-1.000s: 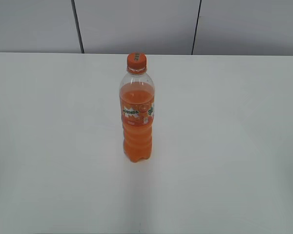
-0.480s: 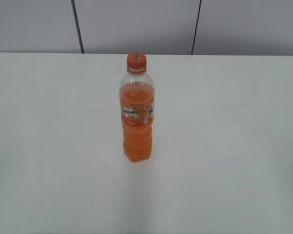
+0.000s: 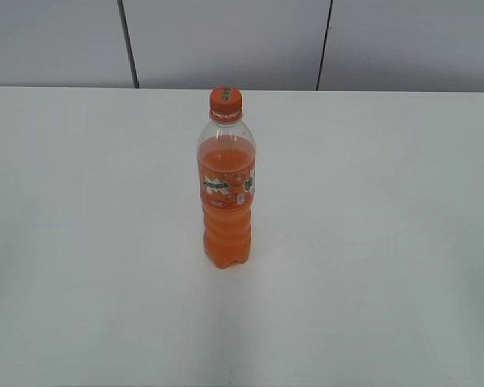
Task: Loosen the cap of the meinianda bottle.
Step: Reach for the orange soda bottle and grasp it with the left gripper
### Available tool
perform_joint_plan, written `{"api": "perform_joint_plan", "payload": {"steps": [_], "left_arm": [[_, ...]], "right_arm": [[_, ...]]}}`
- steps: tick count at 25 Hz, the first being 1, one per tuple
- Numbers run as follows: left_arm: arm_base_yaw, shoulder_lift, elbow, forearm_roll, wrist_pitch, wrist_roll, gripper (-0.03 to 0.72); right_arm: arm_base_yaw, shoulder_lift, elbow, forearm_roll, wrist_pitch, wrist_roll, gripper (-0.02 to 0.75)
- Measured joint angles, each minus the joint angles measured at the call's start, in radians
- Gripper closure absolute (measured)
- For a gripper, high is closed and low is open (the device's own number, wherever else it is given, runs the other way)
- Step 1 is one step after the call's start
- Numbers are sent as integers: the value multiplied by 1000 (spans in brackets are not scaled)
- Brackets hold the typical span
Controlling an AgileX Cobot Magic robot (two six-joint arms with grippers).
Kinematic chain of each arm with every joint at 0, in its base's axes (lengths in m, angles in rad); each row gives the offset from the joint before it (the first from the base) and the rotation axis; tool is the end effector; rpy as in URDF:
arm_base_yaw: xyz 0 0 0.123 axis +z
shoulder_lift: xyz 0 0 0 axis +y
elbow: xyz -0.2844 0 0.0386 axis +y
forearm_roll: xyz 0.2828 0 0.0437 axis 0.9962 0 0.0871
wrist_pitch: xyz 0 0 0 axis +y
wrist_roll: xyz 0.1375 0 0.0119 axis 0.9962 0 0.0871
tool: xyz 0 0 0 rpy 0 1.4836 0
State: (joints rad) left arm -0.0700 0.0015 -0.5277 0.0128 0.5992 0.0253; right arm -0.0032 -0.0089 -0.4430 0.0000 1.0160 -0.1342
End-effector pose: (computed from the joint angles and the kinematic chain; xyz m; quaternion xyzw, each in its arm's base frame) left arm 0.0761 -0.0043 0.3437 0.0346 0.7012 -0.0096 0.7121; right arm 0.0732 -0.0002 0.2584 -0.0559 0.8523 -0.0357 0.5189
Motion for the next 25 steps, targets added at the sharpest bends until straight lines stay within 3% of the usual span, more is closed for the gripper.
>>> {"api": "perform_joint_plan", "payload": {"steps": [9, 20, 25], "left_arm": [[0, 52, 214, 0, -394, 0, 252], [0, 159, 224, 3, -484, 0, 252], [0, 303, 224, 14, -622, 0, 252]], "right_arm": [[0, 0, 0, 0, 0, 0, 153], [0, 0, 0, 0, 0, 0, 153], [0, 0, 0, 0, 0, 0, 153]]}}
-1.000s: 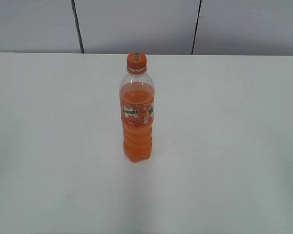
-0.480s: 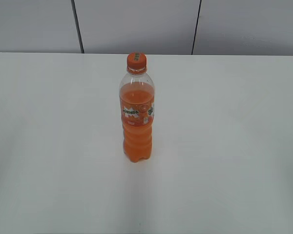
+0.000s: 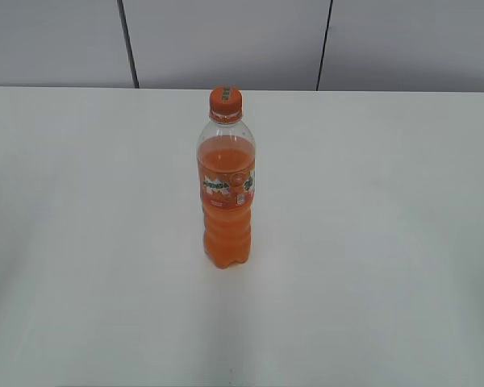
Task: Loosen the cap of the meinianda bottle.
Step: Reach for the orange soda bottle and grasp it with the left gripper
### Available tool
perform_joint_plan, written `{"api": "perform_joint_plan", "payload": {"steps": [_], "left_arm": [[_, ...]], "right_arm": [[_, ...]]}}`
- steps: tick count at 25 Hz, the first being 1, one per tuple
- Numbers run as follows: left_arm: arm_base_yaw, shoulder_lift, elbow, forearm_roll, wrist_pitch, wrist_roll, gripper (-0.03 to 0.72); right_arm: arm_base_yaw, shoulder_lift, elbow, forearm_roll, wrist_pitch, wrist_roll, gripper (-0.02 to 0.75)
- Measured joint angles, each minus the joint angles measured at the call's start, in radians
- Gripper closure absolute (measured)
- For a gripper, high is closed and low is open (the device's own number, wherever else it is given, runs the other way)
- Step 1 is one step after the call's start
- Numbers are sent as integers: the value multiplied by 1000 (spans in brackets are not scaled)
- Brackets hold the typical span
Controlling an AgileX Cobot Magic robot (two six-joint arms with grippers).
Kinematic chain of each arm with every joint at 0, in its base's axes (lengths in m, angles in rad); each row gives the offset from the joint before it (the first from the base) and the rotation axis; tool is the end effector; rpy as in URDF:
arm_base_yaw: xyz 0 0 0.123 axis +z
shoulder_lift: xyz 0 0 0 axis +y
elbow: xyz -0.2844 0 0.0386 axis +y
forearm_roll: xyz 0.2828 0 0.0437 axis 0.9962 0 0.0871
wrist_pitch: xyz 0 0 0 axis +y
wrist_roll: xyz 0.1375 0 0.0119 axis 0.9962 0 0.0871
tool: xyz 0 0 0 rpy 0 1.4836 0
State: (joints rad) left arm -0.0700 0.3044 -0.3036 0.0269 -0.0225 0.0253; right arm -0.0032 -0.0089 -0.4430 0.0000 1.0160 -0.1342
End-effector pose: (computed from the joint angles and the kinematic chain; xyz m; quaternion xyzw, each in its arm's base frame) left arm 0.1599 -0.0113 0.3034 0.0410 0.6663 -0.0068 0.7445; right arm 0.0732 -0.0002 0.2584 -0.0559 0.8523 -0.0357 0.5189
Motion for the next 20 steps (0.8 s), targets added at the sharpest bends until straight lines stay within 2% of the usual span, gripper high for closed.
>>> {"api": "perform_joint_plan", "payload": {"steps": [11, 17, 20], "left_arm": [[0, 399, 0, 0, -400, 0, 252], [0, 646, 0, 1, -565, 0, 252], [0, 736, 0, 40, -623, 0, 252]], "right_arm": [[0, 0, 0, 0, 0, 0, 153], [0, 0, 0, 0, 0, 0, 153], [0, 0, 0, 0, 0, 0, 153]]}}
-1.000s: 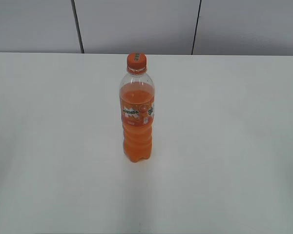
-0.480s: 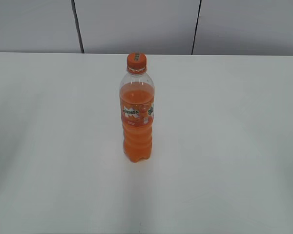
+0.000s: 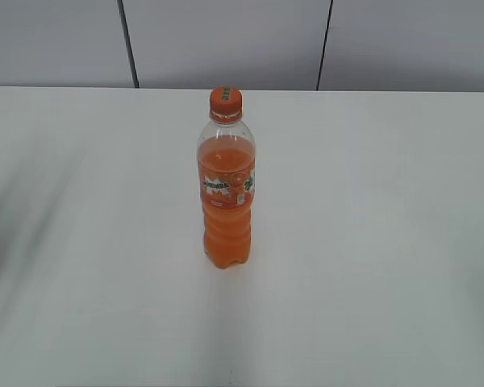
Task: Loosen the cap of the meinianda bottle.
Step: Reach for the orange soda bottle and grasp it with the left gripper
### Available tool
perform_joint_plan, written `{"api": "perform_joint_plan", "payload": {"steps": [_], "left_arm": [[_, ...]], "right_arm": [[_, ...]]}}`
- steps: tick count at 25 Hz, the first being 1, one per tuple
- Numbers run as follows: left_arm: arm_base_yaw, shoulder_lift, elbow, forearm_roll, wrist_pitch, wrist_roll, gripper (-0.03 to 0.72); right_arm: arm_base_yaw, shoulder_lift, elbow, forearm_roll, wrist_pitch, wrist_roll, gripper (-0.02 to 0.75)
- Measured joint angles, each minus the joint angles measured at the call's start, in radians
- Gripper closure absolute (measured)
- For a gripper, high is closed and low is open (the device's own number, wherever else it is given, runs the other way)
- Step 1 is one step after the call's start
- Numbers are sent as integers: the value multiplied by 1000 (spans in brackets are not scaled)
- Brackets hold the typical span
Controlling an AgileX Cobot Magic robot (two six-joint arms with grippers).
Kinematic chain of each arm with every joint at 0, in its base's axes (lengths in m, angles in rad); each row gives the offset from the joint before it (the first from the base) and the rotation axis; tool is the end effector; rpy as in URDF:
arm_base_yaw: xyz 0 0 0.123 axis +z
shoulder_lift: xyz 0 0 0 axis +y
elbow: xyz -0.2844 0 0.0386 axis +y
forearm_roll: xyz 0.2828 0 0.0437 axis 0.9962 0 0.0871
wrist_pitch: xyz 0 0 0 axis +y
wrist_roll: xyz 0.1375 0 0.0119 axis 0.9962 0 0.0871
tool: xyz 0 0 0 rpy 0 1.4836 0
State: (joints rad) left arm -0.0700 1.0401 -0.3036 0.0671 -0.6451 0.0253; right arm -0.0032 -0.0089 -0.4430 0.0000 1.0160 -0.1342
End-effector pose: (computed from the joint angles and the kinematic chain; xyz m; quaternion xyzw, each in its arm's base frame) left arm 0.2651 -0.0242 0.2294 0.0669 0.7058 -0.0111 0.7051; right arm 0.0732 -0.0002 0.2584 -0.0559 0.8523 -0.0357 0.5189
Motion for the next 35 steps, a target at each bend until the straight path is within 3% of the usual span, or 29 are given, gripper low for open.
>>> {"api": "perform_joint_plan", "payload": {"steps": [3, 10, 16, 21, 29, 35], "left_arm": [[-2, 79, 0, 106, -18, -33, 252], [-20, 273, 0, 512, -198, -155, 252], [-20, 461, -9, 726, -408, -219, 252], [-20, 585, -95, 943, -442, -359, 232], [-20, 720, -192, 1034, -451, -401, 118], [-38, 835, -288, 1089, -451, -433, 95]], "right_arm": [[0, 0, 0, 0, 0, 0, 153], [0, 0, 0, 0, 0, 0, 153], [0, 0, 0, 0, 0, 0, 153], [0, 0, 0, 0, 0, 0, 153], [0, 0, 0, 0, 0, 0, 153], [0, 0, 0, 0, 0, 0, 153]]}}
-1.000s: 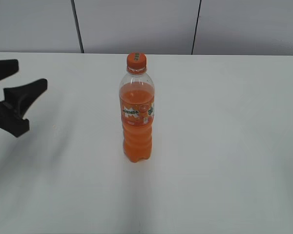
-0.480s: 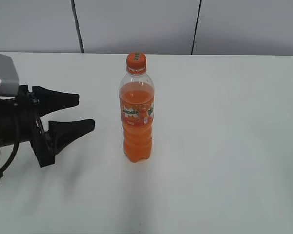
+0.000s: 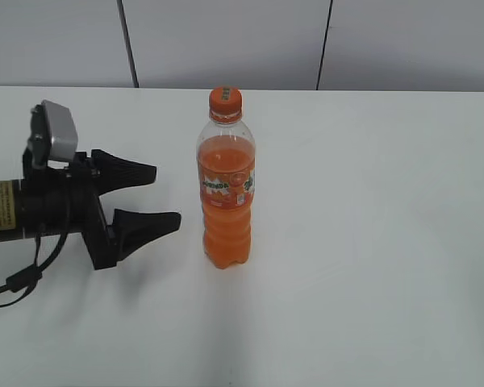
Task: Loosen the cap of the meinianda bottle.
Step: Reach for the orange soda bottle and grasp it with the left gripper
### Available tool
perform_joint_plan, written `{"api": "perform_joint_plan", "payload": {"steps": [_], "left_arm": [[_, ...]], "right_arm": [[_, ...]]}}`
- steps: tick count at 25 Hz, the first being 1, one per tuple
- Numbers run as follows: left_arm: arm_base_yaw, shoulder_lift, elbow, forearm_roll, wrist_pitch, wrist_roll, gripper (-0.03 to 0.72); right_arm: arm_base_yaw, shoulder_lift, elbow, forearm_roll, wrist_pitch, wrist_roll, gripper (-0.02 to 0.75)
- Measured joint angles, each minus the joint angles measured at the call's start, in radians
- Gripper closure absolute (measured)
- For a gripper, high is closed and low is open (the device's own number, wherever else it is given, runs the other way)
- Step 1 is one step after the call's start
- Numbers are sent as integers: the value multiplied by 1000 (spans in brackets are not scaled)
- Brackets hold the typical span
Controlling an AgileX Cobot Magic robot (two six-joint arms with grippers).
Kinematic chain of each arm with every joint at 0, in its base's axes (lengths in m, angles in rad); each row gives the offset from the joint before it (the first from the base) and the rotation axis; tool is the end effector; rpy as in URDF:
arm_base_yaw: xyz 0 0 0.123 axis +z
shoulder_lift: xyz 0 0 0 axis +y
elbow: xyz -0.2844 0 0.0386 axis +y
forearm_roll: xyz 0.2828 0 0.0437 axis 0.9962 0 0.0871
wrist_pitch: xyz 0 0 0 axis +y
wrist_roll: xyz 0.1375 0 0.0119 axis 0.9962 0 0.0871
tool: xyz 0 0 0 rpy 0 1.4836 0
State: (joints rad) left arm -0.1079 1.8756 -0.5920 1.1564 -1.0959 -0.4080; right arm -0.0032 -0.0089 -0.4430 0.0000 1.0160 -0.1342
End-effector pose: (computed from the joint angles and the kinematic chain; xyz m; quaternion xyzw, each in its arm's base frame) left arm 0.2994 -0.1454 0.0831 0.4127 0.6906 -0.3298 0.4939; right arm 0.0732 -0.0002 0.2584 -0.0559 0.8523 -0.0357 0.5189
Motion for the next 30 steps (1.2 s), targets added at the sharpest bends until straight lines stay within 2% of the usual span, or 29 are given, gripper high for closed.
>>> {"api": "perform_joint_plan", "payload": {"steps": [11, 16, 20, 23, 28, 30], "left_arm": [[-169, 180, -202, 44, 49, -64, 95], [-210, 205, -254, 25, 66, -70, 96], [-215, 208, -262, -22, 85, -71, 104], [-215, 209, -262, -27, 98, -71, 148], [-220, 209, -261, -18, 93, -72, 288], [-220, 209, -261, -18, 93, -74, 294]], "right_arm": [[0, 0, 0, 0, 0, 0, 153], [0, 0, 0, 0, 0, 0, 153], [0, 0, 0, 0, 0, 0, 153], [0, 0, 0, 0, 0, 0, 153], [0, 0, 0, 0, 0, 0, 153], [0, 0, 0, 0, 0, 0, 153]]}}
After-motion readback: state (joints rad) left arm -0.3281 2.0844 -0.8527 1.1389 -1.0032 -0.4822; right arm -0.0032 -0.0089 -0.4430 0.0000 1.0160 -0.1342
